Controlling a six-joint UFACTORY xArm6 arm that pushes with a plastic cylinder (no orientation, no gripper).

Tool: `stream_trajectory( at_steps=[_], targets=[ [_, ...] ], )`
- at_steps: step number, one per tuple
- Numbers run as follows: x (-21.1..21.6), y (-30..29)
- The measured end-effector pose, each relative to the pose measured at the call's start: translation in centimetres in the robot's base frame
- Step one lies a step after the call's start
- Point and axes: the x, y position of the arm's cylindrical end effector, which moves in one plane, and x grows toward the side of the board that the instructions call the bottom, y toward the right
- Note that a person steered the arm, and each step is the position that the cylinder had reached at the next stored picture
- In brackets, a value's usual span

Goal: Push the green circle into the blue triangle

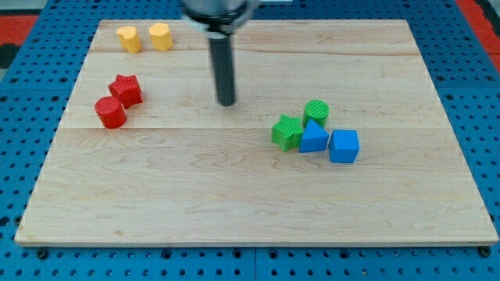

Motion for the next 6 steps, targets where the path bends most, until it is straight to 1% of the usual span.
stream_trajectory(
  at_steps=[1, 4, 6],
  targets=[
    [0.7, 7.5],
    [0.7, 11.7],
    [0.7, 12.6]
  ],
)
